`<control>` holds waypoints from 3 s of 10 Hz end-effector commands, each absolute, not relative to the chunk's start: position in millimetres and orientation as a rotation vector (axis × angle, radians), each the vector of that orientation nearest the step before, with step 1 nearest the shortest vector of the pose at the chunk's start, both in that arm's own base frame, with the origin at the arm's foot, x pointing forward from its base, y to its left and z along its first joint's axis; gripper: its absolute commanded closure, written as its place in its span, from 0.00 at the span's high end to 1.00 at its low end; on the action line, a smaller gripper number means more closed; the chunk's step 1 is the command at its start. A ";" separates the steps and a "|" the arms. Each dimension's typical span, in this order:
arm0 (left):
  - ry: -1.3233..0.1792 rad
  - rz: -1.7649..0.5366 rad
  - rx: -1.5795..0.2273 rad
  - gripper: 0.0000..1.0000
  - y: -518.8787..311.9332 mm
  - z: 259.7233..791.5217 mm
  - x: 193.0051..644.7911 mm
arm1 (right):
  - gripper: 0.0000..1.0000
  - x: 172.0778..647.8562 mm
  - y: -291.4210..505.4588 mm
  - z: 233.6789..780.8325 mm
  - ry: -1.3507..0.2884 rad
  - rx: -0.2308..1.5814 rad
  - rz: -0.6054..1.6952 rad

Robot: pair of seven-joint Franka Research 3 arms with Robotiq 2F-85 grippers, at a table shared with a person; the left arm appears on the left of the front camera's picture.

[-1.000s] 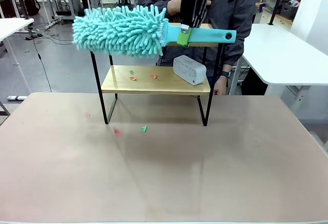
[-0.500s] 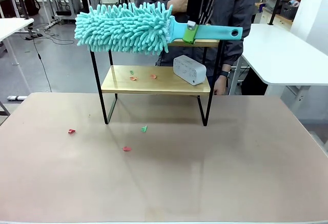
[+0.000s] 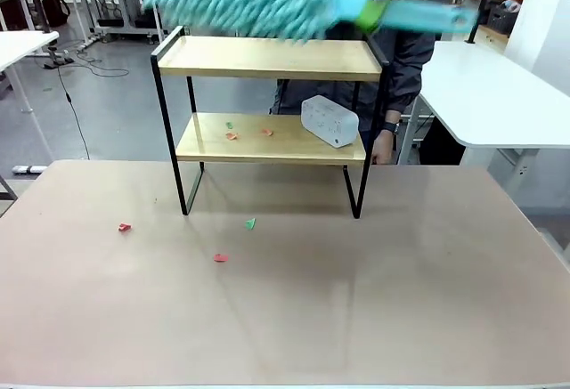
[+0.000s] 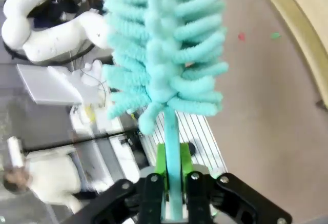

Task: Clean the shelf.
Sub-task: Clean the specific tier of the Shelf with the Duster once objects are removed, then clean the remaining tier of the Shelf with the Duster once objects are removed.

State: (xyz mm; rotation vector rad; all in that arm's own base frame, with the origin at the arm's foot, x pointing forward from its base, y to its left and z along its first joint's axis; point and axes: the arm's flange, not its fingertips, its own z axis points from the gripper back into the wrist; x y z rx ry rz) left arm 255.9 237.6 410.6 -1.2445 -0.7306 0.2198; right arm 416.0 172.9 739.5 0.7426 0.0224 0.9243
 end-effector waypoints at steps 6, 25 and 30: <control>-0.761 0.202 -1.256 1.00 235.6 410.7 256.9 | 0.12 328.2 -89.9 586.5 -0.223 1.138 0.138; -0.761 0.202 -1.256 1.00 235.6 410.7 256.9 | 0.12 314.2 -103.4 452.2 -0.108 1.283 -0.038; -0.761 0.202 -1.256 1.00 235.6 410.7 256.9 | 0.12 315.7 -102.4 446.7 -0.122 1.288 -0.036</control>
